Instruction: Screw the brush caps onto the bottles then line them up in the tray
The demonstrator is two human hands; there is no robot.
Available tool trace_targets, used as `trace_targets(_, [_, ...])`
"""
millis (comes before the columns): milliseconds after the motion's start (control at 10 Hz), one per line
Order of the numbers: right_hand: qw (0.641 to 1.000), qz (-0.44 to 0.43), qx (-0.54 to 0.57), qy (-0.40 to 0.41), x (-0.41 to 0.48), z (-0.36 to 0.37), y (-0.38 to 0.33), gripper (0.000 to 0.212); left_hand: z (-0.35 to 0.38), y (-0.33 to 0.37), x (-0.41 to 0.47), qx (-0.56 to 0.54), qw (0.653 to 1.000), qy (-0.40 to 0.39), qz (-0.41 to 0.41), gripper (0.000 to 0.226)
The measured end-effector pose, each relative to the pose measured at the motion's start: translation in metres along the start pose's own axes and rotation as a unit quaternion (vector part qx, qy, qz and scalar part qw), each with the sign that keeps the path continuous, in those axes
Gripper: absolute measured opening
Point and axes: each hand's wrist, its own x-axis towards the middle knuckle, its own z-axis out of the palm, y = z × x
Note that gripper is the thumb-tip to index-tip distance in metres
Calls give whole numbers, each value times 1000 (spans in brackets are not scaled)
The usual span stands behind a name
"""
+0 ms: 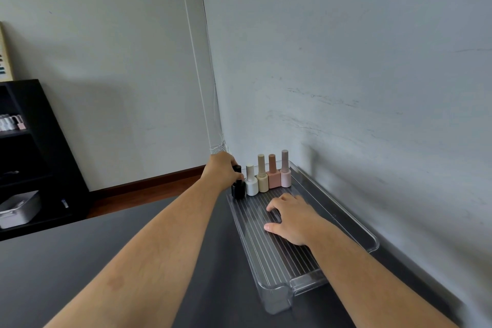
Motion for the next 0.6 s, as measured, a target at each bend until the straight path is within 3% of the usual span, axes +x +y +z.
trace_targets(400, [1000,-1,0,11,-1,0,0,50,-13,0,-6,1,1000,8,12,33])
trace_targets(600, [999,-12,46,20,-11,-15,-4,45,-52,-10,-26,28,999,34,31,28])
